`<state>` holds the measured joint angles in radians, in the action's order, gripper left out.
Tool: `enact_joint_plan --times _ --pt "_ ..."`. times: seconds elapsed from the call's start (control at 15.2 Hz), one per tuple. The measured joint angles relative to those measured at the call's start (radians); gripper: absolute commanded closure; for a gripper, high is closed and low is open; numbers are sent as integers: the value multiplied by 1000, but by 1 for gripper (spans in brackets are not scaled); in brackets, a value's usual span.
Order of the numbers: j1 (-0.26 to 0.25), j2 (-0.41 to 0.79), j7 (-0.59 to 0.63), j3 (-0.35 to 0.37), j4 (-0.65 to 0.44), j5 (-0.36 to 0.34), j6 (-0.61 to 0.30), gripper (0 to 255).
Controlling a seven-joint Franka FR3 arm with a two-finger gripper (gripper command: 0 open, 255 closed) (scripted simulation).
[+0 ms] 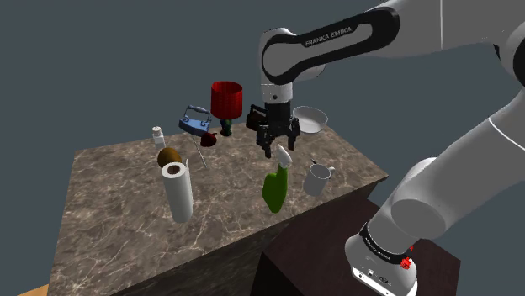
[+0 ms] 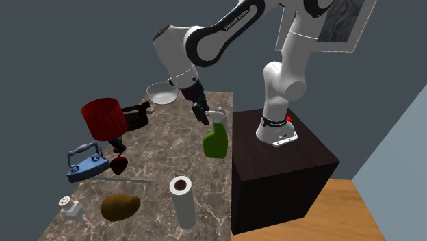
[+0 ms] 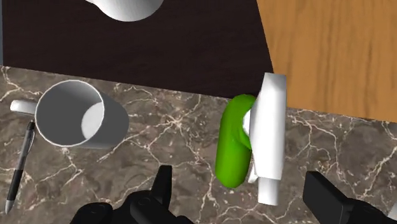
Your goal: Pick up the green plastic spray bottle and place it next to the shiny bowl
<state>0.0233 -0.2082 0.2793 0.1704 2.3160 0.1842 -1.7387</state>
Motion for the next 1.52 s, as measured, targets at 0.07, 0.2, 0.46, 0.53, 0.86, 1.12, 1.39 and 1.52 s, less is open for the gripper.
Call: enact_joint_plan --times 0.07,0.2,0.46,0.53,0.86,1.12,1.39,1.52 --pt "-1 46 24 5 -11 11 -9 0" --pt "-3 143 69 13 -47 29 -20 0" --pt "-2 200 88 13 -41 41 -47 0" --pt "-3 204 87 13 -32 42 -58 0" --pt "-9 210 84 20 21 52 -117 0" --pt "-10 211 85 21 24 53 -122 0" --pt "-10 211 85 21 24 53 -122 255" --pt "-10 211 85 21 24 53 -122 255"
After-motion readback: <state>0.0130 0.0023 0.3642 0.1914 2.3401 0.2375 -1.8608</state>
